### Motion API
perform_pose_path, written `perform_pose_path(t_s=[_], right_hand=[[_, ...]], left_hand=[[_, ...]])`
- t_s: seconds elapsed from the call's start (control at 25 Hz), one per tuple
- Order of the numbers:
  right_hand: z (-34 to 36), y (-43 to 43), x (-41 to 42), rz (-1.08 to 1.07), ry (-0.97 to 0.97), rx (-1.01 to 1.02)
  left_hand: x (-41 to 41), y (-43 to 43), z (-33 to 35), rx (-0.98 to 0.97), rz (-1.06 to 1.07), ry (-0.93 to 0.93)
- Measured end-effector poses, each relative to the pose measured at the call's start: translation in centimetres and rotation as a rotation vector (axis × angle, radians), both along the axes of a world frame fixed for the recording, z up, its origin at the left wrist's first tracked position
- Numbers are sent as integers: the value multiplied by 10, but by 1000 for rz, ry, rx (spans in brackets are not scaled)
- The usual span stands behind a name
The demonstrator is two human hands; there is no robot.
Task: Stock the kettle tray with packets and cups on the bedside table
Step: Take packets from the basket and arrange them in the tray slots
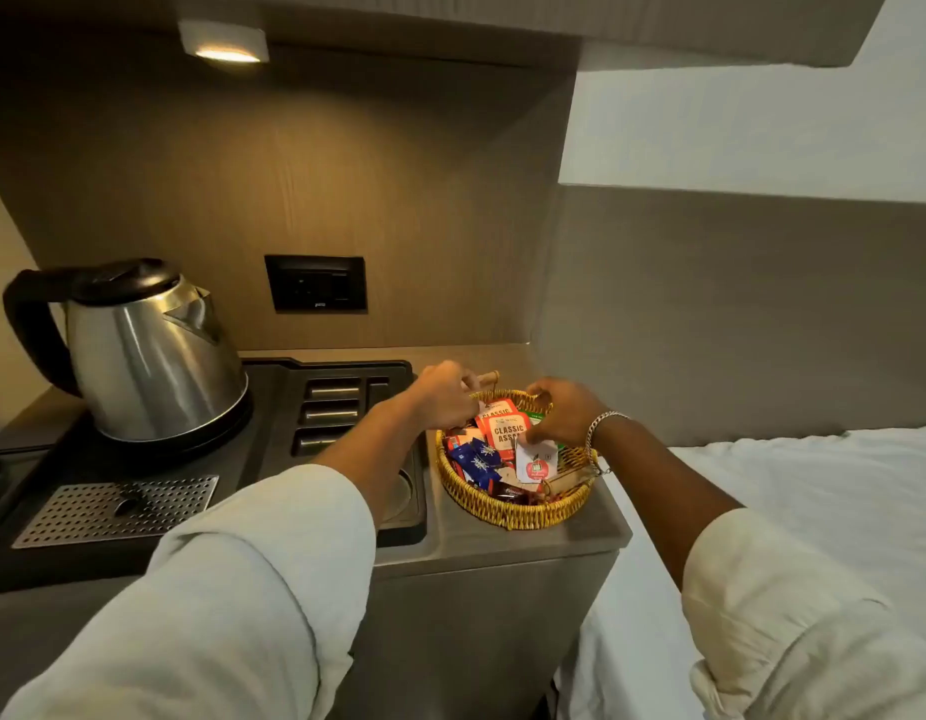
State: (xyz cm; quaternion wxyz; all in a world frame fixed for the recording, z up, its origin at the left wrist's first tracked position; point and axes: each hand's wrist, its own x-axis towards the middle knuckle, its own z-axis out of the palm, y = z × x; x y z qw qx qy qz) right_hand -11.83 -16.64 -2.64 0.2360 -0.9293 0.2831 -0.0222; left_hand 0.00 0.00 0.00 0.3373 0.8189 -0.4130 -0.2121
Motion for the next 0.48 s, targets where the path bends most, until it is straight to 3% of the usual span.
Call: perform_pose_path(t_s=[0.36,0.48], right_hand=[[-14,1,32,-27,3,37],[-1,3,31,-85,-74,159]], left_hand=[[5,-11,-13,145,-47,85],[5,-9,-10,122,-96,137]])
